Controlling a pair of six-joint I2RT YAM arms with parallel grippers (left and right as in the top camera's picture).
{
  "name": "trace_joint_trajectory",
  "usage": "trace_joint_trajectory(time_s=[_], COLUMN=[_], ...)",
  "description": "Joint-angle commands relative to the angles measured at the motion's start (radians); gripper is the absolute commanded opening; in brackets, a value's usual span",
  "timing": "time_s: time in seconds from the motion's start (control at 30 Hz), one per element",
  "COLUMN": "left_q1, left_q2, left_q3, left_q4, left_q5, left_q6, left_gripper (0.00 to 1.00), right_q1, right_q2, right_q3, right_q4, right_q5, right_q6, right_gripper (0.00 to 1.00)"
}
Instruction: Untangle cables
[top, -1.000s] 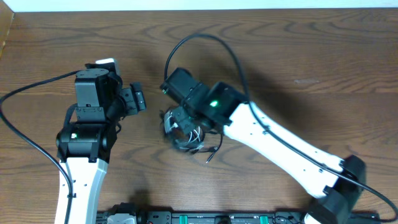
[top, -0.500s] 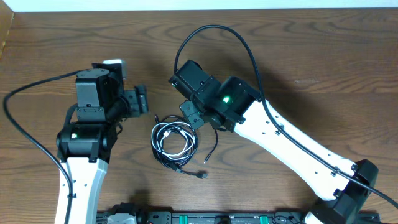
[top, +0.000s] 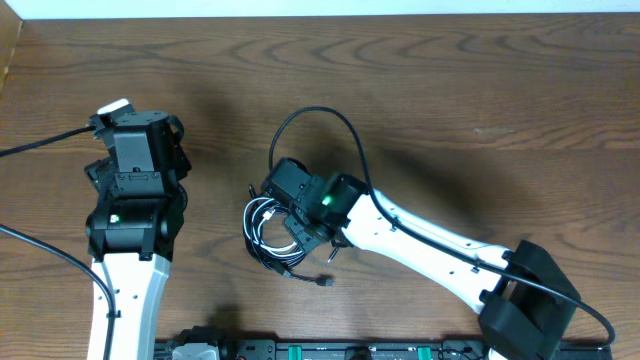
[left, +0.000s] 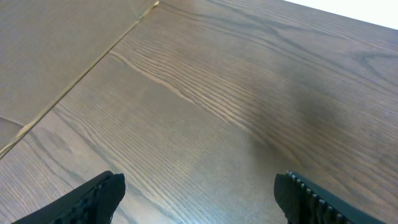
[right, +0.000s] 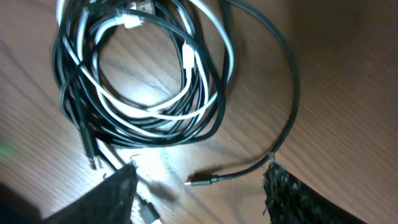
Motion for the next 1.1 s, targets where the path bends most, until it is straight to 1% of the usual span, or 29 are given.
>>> trace_joint_trajectory(time_s=[0.0,0.17,0.3,0.47,0.57,0.7,0.8,0.83,0.9,0.93,0.97,1.07], left_q1=[0.004,0.004,0.004,0.004,0.004,0.004,0.004,0.004,0.004,0.004,0.004,0.004], left_q2=[-0.003,-0.003,-0.004,-0.006,-0.006,-0.006,-0.006,-0.006,-0.006,-0.006,-0.006,-0.006], left_q3=[0.016,0.016,0.016,0.016,0.016,0.016,0.016,0.016,0.016,0.016,0.016,0.016], left_q4=[-0.002,0.000,-0.002,-0.004,-0.004,-0.004,-0.003,-0.003,-0.003,-0.003,-0.003,-0.003], left_q5=[-0.036,-0.012,-0.010,0.010,0.017,0.017,0.017,0.017,0.017,0.017,0.017,0.017], left_q6=[-0.020,-0.020,-0.020,-0.020,-0.020,-0.020,-0.020,-0.020,-0.020,-0.020,-0.020,-0.020], left_gripper=[0.82,0.82,0.82,0.83,0.82,0.82,0.82,0.82,0.83,0.83,0.83,0.83], right_q1=[0.001,0.000,-0.002,-0.011,-0.012,-0.022,-0.033,-0.038,-0.046,-0.050,-0.055,-0.069], right_q2=[-0.004,-0.004,-0.004,0.008,0.050,0.117,0.163,0.174,0.193,0.196,0.198,0.195], right_q3=[-0.071,-0.149,-0.165,-0.196,-0.196,-0.196,-0.196,-0.196,-0.196,-0.196,-0.196,-0.193], right_q4=[0.037,0.099,0.152,0.323,0.417,0.547,0.595,0.599,0.599,0.595,0.592,0.587], right_q5=[-0.016,-0.018,-0.021,-0.066,-0.067,-0.063,-0.063,-0.063,-0.065,-0.067,-0.070,-0.071], right_q6=[-0.038,-0.038,-0.039,-0.053,-0.053,-0.053,-0.053,-0.053,-0.053,-0.052,-0.053,-0.052], right_gripper=[0.66,0.69,0.64,0.63,0.62,0.58,0.52,0.47,0.31,0.28,0.27,0.29])
